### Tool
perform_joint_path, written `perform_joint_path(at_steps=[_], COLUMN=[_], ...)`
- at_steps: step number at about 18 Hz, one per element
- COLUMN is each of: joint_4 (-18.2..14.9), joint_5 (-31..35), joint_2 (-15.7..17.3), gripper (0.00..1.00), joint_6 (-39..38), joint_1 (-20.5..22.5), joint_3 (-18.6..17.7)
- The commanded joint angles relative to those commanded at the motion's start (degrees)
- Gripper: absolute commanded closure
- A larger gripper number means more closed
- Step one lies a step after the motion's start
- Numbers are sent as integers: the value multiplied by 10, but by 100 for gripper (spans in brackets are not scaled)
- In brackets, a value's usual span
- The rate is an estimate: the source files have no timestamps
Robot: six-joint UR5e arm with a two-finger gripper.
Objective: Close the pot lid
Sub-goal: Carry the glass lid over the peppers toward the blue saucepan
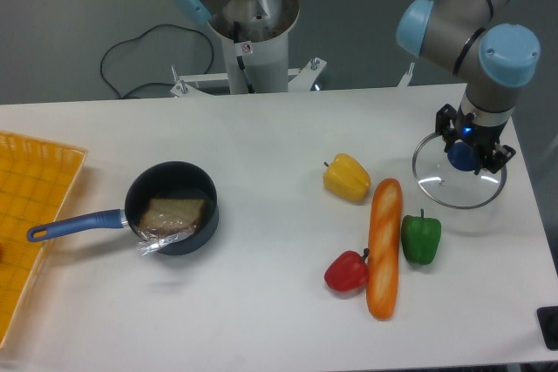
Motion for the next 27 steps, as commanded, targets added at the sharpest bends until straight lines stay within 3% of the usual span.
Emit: perform_joint_path(at_steps=[9,15,27], joint_4=[-20,-30,-30], joint_5=[-4,-4,-18], joint_2=[18,26,63], gripper=[38,38,38], joint_6=[-25,-90,-156], joint_1=[-13,-55,-102], joint_3=[-2,-6,-53])
